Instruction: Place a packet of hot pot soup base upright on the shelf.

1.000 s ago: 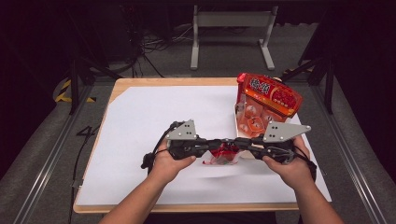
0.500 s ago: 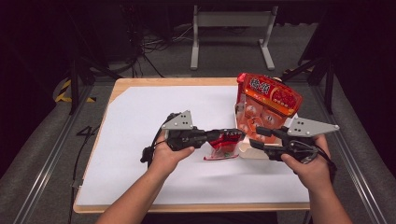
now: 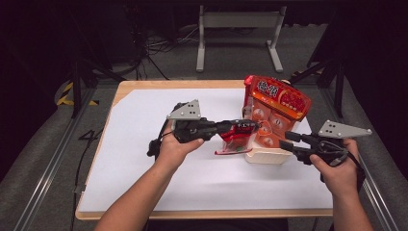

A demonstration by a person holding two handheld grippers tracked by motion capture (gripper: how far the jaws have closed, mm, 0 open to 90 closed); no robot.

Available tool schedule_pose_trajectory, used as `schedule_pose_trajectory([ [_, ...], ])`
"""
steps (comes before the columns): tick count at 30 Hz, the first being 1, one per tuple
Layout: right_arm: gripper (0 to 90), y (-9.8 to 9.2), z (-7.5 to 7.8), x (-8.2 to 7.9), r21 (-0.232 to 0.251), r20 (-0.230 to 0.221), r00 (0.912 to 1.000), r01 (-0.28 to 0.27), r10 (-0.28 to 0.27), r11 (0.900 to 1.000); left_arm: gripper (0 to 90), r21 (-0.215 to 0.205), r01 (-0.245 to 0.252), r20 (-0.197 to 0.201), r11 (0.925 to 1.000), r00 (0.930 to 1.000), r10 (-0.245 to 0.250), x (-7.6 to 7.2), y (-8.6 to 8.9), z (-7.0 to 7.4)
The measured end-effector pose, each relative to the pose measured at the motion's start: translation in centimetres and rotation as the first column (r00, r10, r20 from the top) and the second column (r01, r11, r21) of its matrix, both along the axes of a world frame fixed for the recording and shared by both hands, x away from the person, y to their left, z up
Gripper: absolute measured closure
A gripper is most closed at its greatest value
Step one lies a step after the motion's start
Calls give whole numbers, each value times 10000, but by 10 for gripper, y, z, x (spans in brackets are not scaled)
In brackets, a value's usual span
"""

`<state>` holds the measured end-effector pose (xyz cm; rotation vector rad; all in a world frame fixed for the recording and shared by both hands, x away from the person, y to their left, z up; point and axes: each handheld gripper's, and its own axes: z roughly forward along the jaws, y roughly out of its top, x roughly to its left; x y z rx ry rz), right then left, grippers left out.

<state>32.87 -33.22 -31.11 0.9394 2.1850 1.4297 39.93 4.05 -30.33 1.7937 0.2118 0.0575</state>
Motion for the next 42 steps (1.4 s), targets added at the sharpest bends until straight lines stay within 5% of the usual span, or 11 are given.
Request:
schedule_pose_trajectory([
  [15, 547, -32, -5, 3, 94, -71, 9974, 720, -719, 9974, 898, -244, 201, 231, 9995, 9995, -196, 15, -18, 15],
  [42, 531, -56, -1, -2, 282, 55, 9912, 1321, -1323, 9908, 898, -466, 858, 272, 9952, 9960, -846, 41, -64, 6],
])
